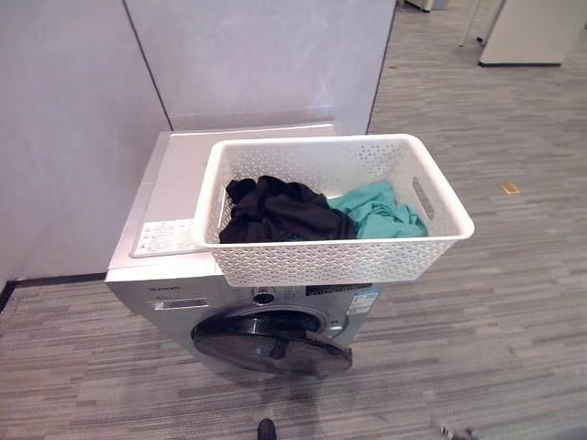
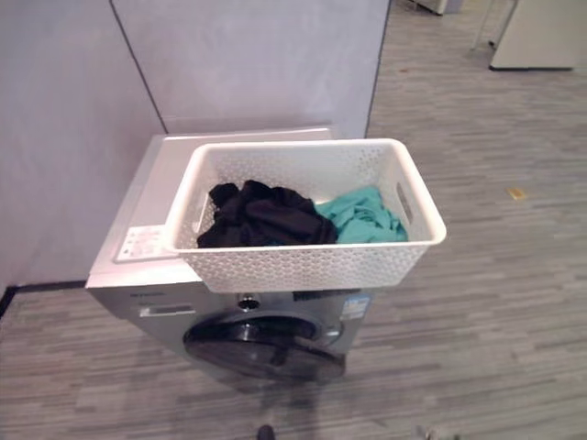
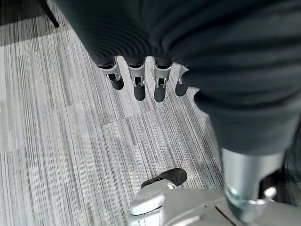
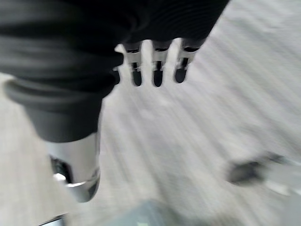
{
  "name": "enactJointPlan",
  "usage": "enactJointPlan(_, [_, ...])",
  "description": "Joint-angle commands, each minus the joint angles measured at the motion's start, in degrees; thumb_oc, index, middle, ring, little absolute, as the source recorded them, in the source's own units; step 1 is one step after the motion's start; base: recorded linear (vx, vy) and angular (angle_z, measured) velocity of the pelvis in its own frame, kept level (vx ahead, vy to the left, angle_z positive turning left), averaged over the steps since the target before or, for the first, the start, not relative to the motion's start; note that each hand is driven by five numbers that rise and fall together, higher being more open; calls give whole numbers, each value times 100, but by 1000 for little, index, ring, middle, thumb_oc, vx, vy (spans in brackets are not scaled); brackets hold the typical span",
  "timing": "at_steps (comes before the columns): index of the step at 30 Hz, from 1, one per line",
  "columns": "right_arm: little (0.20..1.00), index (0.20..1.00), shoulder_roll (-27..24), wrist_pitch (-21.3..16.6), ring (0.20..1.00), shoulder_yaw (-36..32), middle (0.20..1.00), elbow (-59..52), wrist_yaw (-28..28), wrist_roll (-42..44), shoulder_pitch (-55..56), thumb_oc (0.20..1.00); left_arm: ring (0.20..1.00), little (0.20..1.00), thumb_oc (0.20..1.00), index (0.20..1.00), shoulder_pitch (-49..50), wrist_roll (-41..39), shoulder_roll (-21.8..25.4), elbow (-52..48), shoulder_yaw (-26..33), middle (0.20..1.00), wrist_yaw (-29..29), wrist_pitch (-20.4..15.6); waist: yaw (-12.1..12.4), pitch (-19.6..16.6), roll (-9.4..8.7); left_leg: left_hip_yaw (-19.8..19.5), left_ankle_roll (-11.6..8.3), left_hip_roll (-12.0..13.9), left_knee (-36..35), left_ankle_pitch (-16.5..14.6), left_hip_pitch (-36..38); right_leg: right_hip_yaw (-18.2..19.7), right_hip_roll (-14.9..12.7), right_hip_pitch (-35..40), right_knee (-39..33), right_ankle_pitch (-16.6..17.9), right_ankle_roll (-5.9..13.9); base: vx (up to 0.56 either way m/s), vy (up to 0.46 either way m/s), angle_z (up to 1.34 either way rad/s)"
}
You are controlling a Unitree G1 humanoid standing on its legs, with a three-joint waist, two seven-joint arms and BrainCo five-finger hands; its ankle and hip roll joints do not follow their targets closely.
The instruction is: Grab the laundry basket,head to the washer,open it,put in the laundry and shut it.
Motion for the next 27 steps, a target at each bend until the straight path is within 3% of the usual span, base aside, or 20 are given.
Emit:
enactJointPlan(1, [1000, 1000, -582, -150, 1000, 30, 1000, -689, -342, -1481, -253, 1000, 1000, 1000, 1000, 1000, -199, 37, -127, 266, -94, 1000, 15, -191, 124, 224, 71, -70, -119, 212, 73, -767, 370, -389, -851, -860, 46, 971, 599, -44, 47, -34])
enactJointPlan(4, [1000, 1000, -980, -539, 1000, 603, 1000, -2599, 121, -2310, 44, 1000, 1000, 1000, 1000, 1000, -242, 147, -140, 231, -109, 1000, 42, -225, 10, 334, 21, 140, -68, 208, 73, -818, 472, -198, -854, -1007, 100, 1024, 622, -44, 61, -32])
enactJointPlan(6, [1000, 1000, -1158, -691, 1000, 820, 1000, -3171, 436, -2436, 245, 1000, 1000, 1000, 1000, 1000, -227, 209, -94, 165, -92, 1000, 42, -271, 9, 328, 2, 196, -62, 201, 73, -843, 508, -187, -862, -1013, 101, 1039, 636, -1, 16, -32])
enactJointPlan(15, [1000, 1000, -1396, -819, 1000, 1643, 1000, -3704, 1327, -2120, 419, 1000, 1000, 1000, 1000, 1000, -363, 359, 9, 140, -108, 1000, 161, -323, 75, 308, -74, 144, -103, 195, 73, -826, 472, -387, -926, -942, 57, 1042, 657, -7, -5, -12])
enactJointPlan(17, [1000, 1000, -1648, -957, 1000, 1871, 1000, -3881, 1499, -2070, 319, 1000, 1000, 1000, 1000, 1000, -419, 484, 40, 108, -146, 1000, 189, -312, 126, 341, -91, 79, -136, 215, 73, -811, 454, -476, -924, -893, 73, 987, 650, -5, -43, 9])
enactJointPlan(27, [1000, 1000, -2043, -1374, 1000, 1480, 1000, -5242, 1458, -1806, 410, 1000, 1000, 1000, 1000, 1000, -334, 764, 77, 190, -157, 1000, 149, -340, 126, 291, -26, 33, -232, 313, 73, -797, 505, -637, -883, -699, 67, 840, 615, 26, -16, 9])
